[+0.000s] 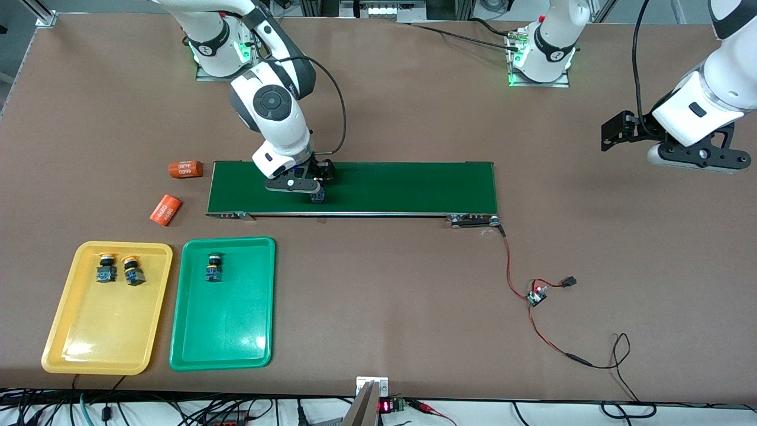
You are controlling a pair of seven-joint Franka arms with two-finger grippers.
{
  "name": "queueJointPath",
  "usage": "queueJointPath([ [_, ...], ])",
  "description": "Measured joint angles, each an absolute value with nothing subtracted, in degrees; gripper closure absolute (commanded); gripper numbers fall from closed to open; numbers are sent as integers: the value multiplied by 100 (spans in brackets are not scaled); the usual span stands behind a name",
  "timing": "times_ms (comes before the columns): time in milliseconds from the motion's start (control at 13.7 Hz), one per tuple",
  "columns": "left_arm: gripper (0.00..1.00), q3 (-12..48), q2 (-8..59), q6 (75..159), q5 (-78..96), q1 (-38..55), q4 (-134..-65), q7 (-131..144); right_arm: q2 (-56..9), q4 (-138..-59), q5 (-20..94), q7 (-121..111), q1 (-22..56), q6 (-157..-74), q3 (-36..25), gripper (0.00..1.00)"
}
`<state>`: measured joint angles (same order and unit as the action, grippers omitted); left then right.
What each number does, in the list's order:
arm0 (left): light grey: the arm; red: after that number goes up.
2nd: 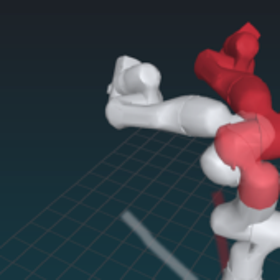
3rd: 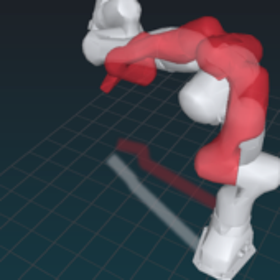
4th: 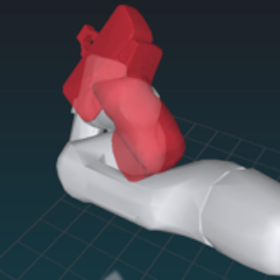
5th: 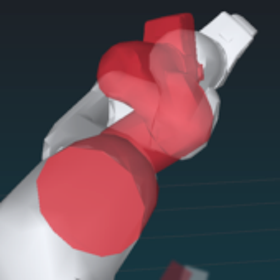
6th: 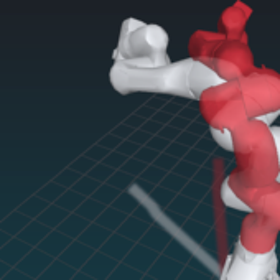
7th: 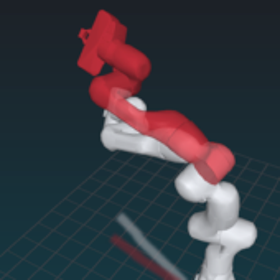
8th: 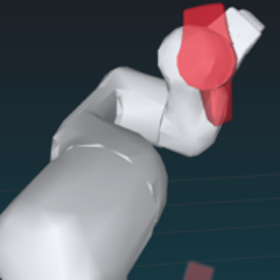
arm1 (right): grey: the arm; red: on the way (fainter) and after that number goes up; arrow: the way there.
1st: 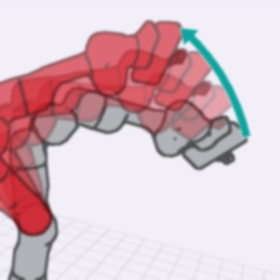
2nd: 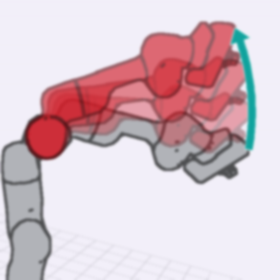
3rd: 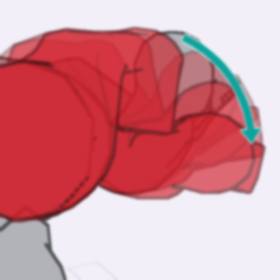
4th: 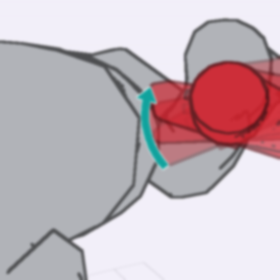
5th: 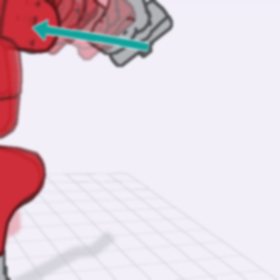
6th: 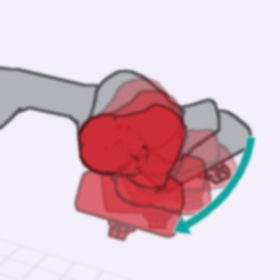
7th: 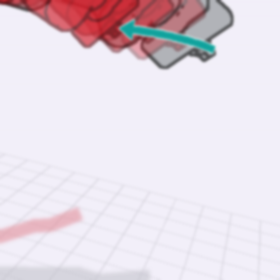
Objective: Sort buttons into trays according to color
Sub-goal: 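Carry the black button into the green tray and open the right gripper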
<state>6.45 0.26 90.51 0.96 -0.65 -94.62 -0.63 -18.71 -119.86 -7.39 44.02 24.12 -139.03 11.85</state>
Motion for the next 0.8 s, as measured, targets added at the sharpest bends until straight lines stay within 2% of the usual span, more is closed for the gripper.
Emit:
queueJointPath([
  [219, 0, 646, 26, 9051, 96, -65, -9435, -63, -2010, -11985, -784, 4397, 2412, -14105, 1163, 0],
  [438, 0, 646, 26, 9051, 96, -65, -9413, -63, -2213, -11982, -955, 4250, 2407, -14291, 1052, 45],
  [511, 0, 646, 26, 9051, 96, -65, -9411, -63, -2245, -11981, -956, 4061, 2403, -14313, 980, 70],
  [585, 0, 647, 26, 9051, 96, -65, -9410, -64, -2257, -11974, -955, 3910, 2395, -14326, 916, 89],
  [658, 0, 647, 26, 9051, 96, -65, -9410, -64, -2257, -11955, -955, 3843, 2387, -14326, 878, 100],
  [804, 0, 647, 26, 9051, 96, -65, -9409, -65, -2256, -11854, -953, 3818, 2381, -14314, 865, 100],
])
